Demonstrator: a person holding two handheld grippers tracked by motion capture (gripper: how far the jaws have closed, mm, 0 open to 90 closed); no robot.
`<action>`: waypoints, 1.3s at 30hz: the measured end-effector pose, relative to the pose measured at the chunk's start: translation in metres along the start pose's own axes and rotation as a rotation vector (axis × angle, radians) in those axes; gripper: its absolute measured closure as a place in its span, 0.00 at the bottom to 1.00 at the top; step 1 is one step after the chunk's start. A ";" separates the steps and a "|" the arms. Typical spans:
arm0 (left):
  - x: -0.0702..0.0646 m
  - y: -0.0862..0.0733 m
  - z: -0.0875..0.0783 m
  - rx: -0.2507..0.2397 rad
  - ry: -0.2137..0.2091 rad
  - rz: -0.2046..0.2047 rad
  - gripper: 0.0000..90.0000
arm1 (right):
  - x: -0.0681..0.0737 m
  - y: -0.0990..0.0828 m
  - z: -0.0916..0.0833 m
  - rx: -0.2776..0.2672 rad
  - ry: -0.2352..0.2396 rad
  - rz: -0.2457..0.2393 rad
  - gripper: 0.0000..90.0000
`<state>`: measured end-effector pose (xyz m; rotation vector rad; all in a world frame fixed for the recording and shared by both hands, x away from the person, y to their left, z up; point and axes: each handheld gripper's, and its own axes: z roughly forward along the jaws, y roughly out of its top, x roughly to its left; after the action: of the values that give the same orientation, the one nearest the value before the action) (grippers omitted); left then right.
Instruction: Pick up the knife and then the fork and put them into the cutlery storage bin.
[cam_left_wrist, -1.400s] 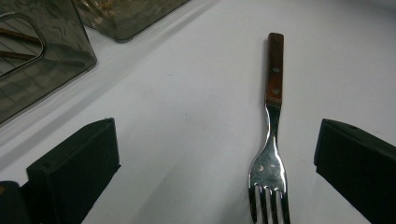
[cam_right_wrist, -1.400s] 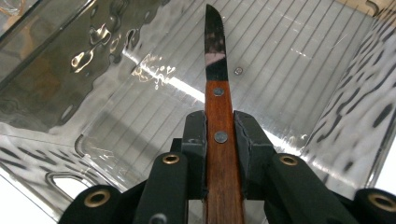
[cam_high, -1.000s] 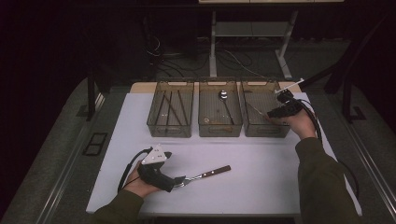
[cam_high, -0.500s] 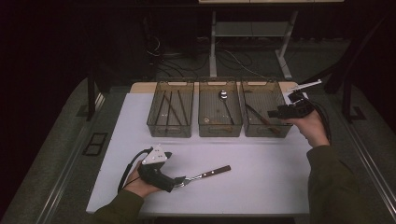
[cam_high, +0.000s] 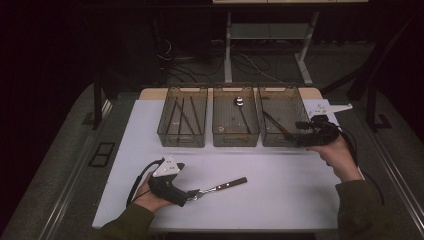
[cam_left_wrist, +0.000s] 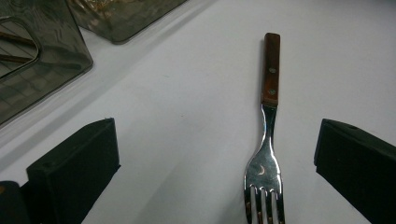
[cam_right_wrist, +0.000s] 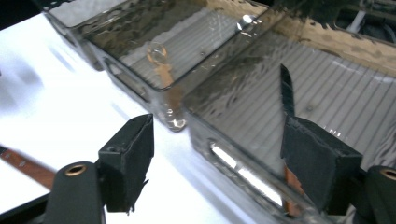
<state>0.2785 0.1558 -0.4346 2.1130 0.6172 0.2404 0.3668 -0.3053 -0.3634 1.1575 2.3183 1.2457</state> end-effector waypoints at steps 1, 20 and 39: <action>0.000 0.000 0.000 -0.001 0.000 0.001 0.00 | 0.005 -0.005 -0.001 -0.010 0.007 -0.003 0.29; 0.001 0.007 0.000 -0.011 0.007 0.006 0.00 | 0.053 -0.078 -0.008 -0.064 0.064 -0.028 0.20; -0.007 0.036 0.030 0.022 -0.101 0.033 0.24 | 0.071 -0.107 0.002 -0.019 0.094 -0.045 0.19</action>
<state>0.2959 0.1136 -0.4219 2.1437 0.5284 0.1445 0.2659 -0.2843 -0.4399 1.0565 2.3796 1.3300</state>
